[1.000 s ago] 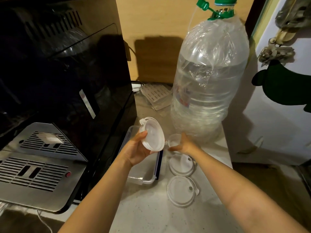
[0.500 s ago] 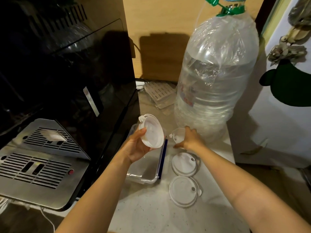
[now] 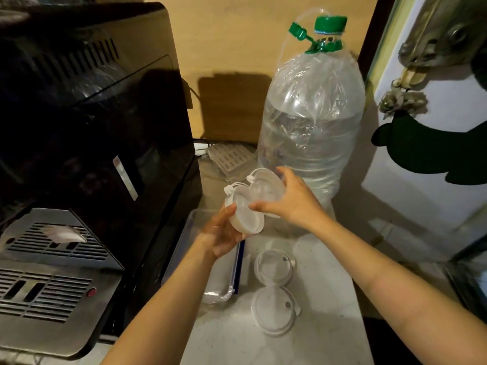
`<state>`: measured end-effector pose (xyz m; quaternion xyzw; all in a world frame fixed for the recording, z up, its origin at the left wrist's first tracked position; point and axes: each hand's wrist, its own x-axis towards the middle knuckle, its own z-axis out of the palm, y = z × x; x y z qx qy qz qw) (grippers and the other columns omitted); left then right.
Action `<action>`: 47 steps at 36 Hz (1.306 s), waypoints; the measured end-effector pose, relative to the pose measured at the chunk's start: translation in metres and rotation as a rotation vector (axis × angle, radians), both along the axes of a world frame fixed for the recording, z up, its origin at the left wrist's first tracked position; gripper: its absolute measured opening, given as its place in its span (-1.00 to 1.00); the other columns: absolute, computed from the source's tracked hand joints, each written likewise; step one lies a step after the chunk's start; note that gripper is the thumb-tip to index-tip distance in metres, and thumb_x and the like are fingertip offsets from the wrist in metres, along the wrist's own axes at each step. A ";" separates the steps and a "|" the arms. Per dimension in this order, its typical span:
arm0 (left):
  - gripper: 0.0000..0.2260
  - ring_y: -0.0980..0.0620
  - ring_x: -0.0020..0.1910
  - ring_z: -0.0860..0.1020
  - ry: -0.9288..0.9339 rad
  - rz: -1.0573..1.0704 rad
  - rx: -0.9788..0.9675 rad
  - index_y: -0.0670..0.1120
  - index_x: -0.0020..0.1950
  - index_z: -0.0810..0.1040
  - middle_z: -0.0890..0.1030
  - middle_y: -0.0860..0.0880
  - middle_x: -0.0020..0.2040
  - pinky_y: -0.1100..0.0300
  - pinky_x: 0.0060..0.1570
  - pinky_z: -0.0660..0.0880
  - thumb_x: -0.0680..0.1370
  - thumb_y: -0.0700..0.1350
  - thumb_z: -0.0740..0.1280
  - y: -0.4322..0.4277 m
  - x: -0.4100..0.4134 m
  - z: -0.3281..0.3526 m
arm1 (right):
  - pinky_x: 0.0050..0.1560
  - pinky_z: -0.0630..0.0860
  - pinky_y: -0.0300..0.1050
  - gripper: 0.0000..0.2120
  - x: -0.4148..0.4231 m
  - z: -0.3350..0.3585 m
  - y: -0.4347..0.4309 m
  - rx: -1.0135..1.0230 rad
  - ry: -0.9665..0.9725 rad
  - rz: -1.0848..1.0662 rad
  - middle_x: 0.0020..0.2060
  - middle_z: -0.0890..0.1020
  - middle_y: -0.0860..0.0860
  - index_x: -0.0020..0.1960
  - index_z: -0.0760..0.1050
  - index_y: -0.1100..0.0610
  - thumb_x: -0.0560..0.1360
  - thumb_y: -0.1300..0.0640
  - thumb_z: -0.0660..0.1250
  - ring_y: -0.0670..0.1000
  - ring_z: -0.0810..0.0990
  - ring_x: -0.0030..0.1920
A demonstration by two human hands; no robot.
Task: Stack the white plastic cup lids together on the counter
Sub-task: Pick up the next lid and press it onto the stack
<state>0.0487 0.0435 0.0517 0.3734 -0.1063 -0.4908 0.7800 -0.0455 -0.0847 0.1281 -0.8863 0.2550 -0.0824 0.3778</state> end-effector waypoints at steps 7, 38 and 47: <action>-0.18 -0.09 -0.09 0.67 0.043 -0.063 -0.115 -0.14 0.14 0.49 0.70 -0.16 -0.06 -0.03 -0.09 0.59 -0.06 -0.02 0.67 -0.013 -0.005 0.003 | 0.29 0.39 0.01 -0.01 -0.007 0.004 0.022 -0.012 -0.016 0.016 0.41 0.38 -0.02 0.48 0.10 -0.02 0.19 -0.25 0.49 0.08 0.40 0.37; -0.17 -0.06 -0.03 0.64 -0.020 -0.107 -0.131 -0.12 0.21 0.44 0.67 -0.14 -0.03 -0.01 0.00 0.57 0.00 -0.01 0.65 -0.019 0.011 -0.006 | 0.15 0.41 0.06 -0.12 0.016 0.000 0.019 -0.210 0.227 0.088 0.29 0.39 0.08 0.34 0.24 0.03 0.20 -0.46 0.30 0.16 0.46 0.27; -0.15 -0.01 -0.09 0.64 -0.092 -0.049 -0.027 -0.09 0.18 0.45 0.66 -0.09 -0.07 0.07 -0.10 0.60 -0.05 0.06 0.64 -0.016 0.010 -0.008 | 0.22 0.43 0.09 -0.15 0.019 -0.016 0.013 -0.076 0.187 0.134 0.31 0.41 0.01 0.36 0.24 -0.06 0.19 -0.39 0.37 0.09 0.44 0.29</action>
